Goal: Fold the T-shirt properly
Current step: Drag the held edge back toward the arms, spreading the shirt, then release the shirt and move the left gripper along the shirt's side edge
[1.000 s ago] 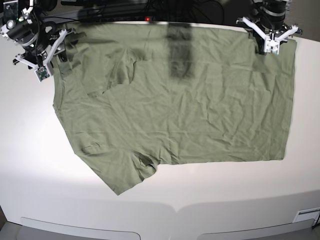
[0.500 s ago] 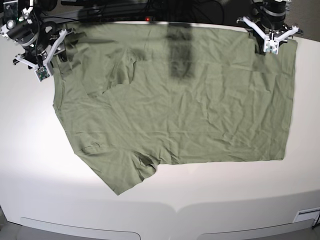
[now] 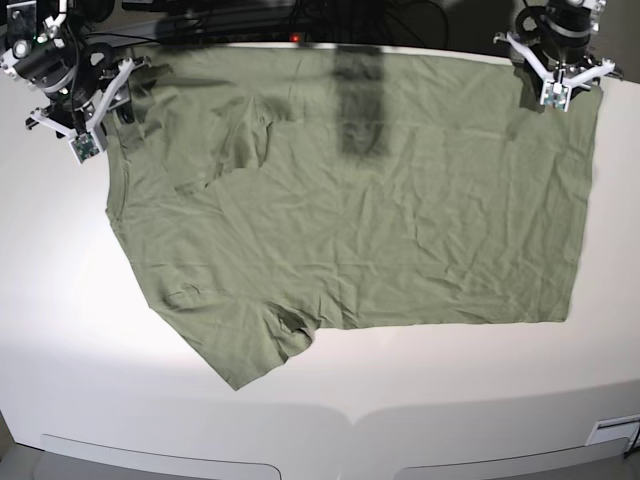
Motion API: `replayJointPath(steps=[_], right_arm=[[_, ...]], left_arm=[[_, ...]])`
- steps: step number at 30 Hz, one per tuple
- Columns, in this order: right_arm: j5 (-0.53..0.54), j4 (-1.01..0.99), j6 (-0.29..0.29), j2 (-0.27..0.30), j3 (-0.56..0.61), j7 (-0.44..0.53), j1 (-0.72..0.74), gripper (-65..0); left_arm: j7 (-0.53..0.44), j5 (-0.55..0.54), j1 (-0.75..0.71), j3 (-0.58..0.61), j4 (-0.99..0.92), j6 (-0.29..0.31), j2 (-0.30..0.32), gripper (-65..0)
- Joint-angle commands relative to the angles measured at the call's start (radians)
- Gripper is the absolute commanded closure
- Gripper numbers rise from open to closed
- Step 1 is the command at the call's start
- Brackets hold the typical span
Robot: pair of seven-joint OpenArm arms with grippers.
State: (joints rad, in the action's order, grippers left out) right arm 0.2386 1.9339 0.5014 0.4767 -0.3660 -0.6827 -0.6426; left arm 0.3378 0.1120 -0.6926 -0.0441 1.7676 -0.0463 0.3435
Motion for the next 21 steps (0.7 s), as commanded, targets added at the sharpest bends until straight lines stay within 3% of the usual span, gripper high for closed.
replayJointPath(steps=[1,5,9,13,17,21], right_arm=[[0.005,0.019,-0.008,0.013,-0.008,0.013,-0.001,-26.3],[0.005,0.019,-0.008,0.013,-0.008,0.017,0.000,-26.3],[0.005,0.019,-0.008,0.013,-0.008,0.071,0.000,-26.3],[0.004,0.019,-0.008,0.013,-0.008,0.123,0.000,-26.3],[0.002,0.019,-0.006,0.011,-0.008,0.142,0.019,-26.3],[0.010,0.019,-0.006,-0.014,-0.008,0.096,0.111,-26.3]], left_arm=[[-0.017,0.004,-0.005,-0.002,0.019,-0.008,0.009,-16.5],[-0.039,0.004,-0.005,-0.002,0.048,-0.022,0.006,-16.5],[-0.108,0.004,-0.005,-0.002,0.104,-0.148,0.006,-16.5],[-0.091,0.005,-0.005,-0.002,0.164,-0.263,0.006,-16.5],[0.019,0.062,0.024,-0.002,0.196,-0.245,0.007,-16.5],[0.110,0.069,0.111,-0.002,0.196,-0.118,0.036,-16.5]])
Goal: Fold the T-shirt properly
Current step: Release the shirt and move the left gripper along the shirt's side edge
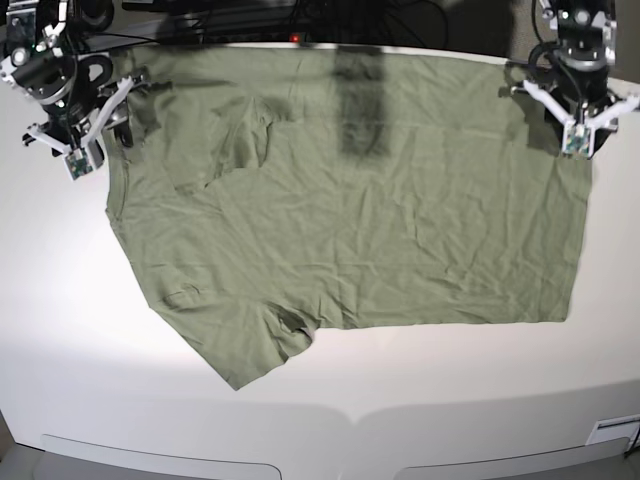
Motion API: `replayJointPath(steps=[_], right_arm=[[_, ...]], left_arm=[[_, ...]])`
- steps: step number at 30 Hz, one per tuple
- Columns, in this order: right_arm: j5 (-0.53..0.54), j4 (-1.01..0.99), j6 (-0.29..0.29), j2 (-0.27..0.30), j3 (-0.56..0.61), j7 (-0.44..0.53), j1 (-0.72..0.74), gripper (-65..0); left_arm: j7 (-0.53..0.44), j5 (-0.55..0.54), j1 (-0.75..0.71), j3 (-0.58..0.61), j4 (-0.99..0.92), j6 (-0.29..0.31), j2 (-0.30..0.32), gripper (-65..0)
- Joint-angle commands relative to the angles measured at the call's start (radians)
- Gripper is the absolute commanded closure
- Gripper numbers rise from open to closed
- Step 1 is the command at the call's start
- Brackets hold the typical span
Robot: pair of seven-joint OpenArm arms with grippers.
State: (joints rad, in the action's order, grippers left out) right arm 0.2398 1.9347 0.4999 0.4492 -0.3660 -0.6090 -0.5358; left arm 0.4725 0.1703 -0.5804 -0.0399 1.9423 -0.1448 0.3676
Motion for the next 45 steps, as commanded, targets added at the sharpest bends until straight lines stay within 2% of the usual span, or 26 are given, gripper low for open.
replayJointPath(steps=[1,5,9,12,14,16,17,26,29,31,34,35,38,43,45], right_arm=[[0.019,0.019,-0.004,0.006,-0.008,-0.007,0.034,-26.3],[0.090,0.018,-0.003,-0.012,-0.008,-0.235,0.151,-26.3],[0.126,0.018,-0.004,-0.012,-0.008,-0.309,0.237,-26.3],[0.174,0.018,-0.003,-0.012,-0.007,-0.367,0.296,-26.6],[0.188,0.018,-0.003,-0.012,-0.007,-0.397,0.321,-33.0],[0.187,0.018,-0.003,-0.013,-0.007,-0.388,0.323,-40.8],[0.187,0.018,-0.003,-0.015,-0.007,-0.385,0.322,-42.5],[0.191,0.018,-0.004,-0.043,-0.007,-0.378,0.323,-42.6],[0.209,0.018,-0.003,-0.045,-0.007,-0.378,0.323,-42.6],[0.217,0.018,-0.003,-0.049,-0.007,-0.379,0.323,-42.6],[0.217,0.018,-0.003,-0.057,-0.007,-0.379,0.323,-42.6],[0.217,0.018,-0.003,-0.059,-0.007,-0.379,0.323,-42.6],[0.217,0.018,-0.003,-0.058,-0.007,-0.378,0.322,-42.6],[0.217,0.018,-0.003,-0.058,-0.007,-0.367,0.323,-42.6],[0.217,0.018,-0.003,-0.058,-0.007,-0.367,0.323,-42.6]], left_arm=[[0.008,-0.006,0.029,-0.006,0.021,0.008,0.021,-16.5],[0.124,-0.061,0.173,-0.006,0.021,0.094,0.065,-16.6],[0.195,-0.161,0.333,-0.006,0.014,0.166,0.127,-20.1],[0.151,-0.217,0.435,-0.006,-0.036,0.180,0.169,-20.8],[0.078,-0.217,0.493,-0.006,-0.101,0.192,0.172,-23.2],[0.010,-0.228,0.536,-0.006,-0.175,0.191,0.171,-25.7],[0.000,-0.228,0.550,-0.006,-0.202,0.190,0.171,-25.8],[0.026,-0.222,0.558,-0.006,-0.221,0.187,0.162,-25.8],[0.029,-0.182,0.558,-0.006,-0.221,0.187,0.162,-25.9],[0.044,-0.179,0.558,-0.006,-0.221,0.186,0.162,-28.9],[0.067,-0.179,0.558,-0.006,-0.221,0.187,0.162,-43.8],[0.076,-0.179,0.558,-0.006,-0.221,0.187,0.162,-46.0],[0.079,-0.177,0.558,-0.006,-0.221,0.187,0.162,-45.5],[0.028,-0.167,0.558,-0.006,-0.221,0.187,0.162,-45.5],[0.058,-0.168,0.558,-0.006,-0.221,0.187,0.162,-45.5]])
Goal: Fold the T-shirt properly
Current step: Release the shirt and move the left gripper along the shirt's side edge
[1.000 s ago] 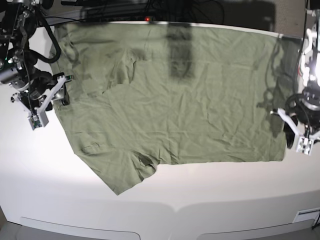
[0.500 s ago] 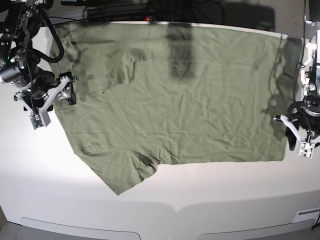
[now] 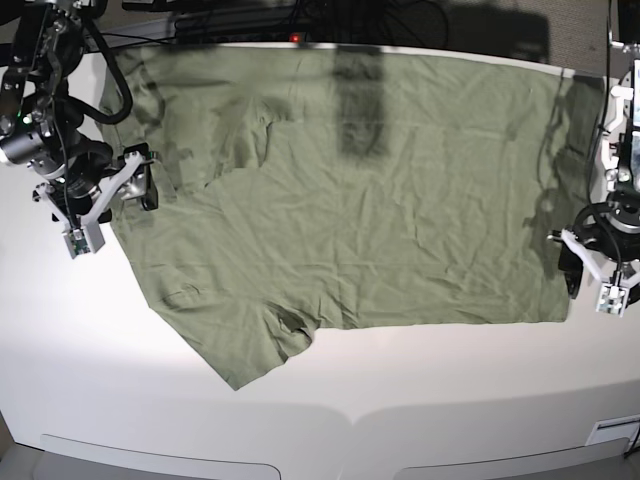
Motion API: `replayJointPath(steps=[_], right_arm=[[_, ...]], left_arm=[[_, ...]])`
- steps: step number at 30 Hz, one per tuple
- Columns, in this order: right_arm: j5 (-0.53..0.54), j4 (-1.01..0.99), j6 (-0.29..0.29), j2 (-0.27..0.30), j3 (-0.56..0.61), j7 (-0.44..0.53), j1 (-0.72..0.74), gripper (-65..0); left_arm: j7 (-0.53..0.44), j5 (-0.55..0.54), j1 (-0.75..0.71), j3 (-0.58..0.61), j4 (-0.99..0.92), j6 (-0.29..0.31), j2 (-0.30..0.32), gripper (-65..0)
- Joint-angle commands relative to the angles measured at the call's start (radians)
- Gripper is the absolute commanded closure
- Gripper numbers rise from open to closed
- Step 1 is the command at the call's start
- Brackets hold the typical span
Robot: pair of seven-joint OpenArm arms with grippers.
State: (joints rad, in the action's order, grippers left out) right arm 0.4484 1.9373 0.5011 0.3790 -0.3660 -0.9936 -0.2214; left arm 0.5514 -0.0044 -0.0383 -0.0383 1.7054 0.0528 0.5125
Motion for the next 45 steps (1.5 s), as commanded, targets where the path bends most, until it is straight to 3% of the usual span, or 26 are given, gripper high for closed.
replayJointPath(steps=[1,17,20,25,37,42,45], right_arm=[[0.008,0.016,-0.005,0.012,-0.007,0.017,0.008,-42.6],[0.008,0.016,-0.005,0.012,-0.007,0.016,0.008,-42.6],[0.009,0.016,-0.005,0.011,-0.007,0.016,0.008,-42.6],[0.008,0.016,-0.005,0.012,-0.007,0.005,0.008,-42.6],[0.009,0.016,-0.005,0.012,-0.007,0.004,0.008,-42.6],[0.009,0.016,-0.005,0.012,-0.007,0.004,0.008,-42.6],[0.009,0.016,-0.005,0.012,-0.007,0.003,0.008,-42.6]], left_arm=[[-0.005,0.006,0.016,-0.008,0.016,-0.011,0.017,-45.5],[0.009,0.003,0.024,-0.008,0.015,0.003,0.018,-45.5],[0.010,-0.012,0.069,-0.008,0.005,0.113,0.021,-45.5],[0.009,-0.112,0.220,-0.008,-0.149,0.220,0.037,-45.5],[-0.048,-0.252,0.694,-0.008,-0.976,0.524,0.036,-45.5],[-0.111,-0.259,0.806,-0.008,-1.262,0.601,0.029,-45.5],[-0.147,-0.257,0.807,-0.008,-1.347,0.615,0.019,-45.5]])
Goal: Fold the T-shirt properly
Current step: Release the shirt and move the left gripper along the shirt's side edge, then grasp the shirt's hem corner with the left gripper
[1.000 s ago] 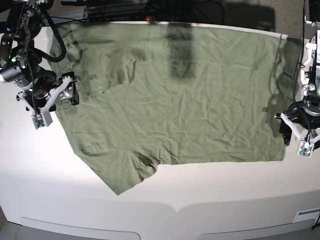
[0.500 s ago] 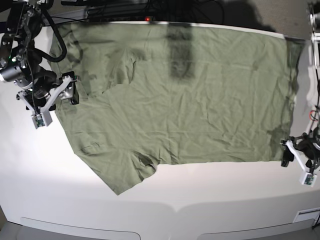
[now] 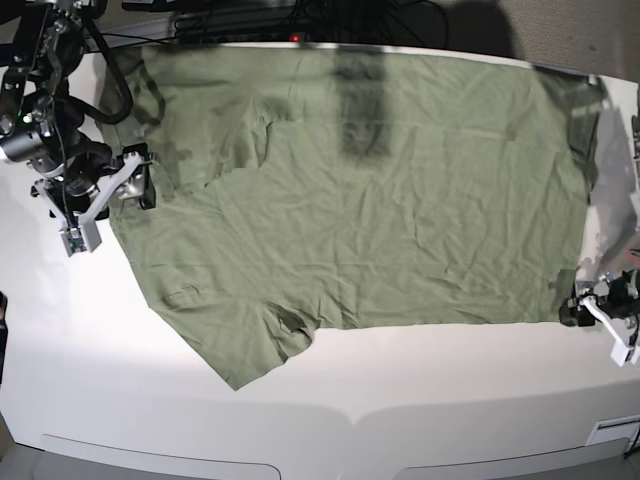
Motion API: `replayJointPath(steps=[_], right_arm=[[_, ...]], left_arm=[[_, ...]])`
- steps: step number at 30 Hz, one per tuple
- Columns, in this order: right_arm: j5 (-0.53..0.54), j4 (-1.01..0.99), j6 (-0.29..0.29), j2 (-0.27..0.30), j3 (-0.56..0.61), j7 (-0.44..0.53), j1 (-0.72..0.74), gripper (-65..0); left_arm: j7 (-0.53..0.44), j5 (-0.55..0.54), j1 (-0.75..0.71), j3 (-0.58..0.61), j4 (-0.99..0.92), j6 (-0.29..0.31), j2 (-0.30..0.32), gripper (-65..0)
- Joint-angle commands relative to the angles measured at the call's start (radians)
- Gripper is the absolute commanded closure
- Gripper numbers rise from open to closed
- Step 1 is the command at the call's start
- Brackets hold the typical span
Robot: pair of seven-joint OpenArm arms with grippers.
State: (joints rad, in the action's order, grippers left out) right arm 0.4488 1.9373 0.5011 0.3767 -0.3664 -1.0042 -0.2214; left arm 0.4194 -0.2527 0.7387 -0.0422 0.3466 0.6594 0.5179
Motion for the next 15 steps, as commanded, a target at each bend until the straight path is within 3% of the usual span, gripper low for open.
replayJointPath(steps=[1,11,15], right_arm=[[0.008,0.016,-0.005,0.014,-0.006,0.014,0.008,-42.6],[0.008,0.016,-0.004,0.014,-0.006,-0.003,0.008,-42.6],[0.008,0.016,-0.004,0.014,-0.006,-0.004,0.008,-42.6]], left_arm=[[-0.025,-0.003,0.025,-0.004,-0.002,0.008,0.007,-45.5],[-0.096,0.097,-0.040,-0.004,-0.021,0.008,-0.096,-45.5],[-0.107,0.106,-0.040,-0.004,-0.019,0.007,-0.107,-45.5]])
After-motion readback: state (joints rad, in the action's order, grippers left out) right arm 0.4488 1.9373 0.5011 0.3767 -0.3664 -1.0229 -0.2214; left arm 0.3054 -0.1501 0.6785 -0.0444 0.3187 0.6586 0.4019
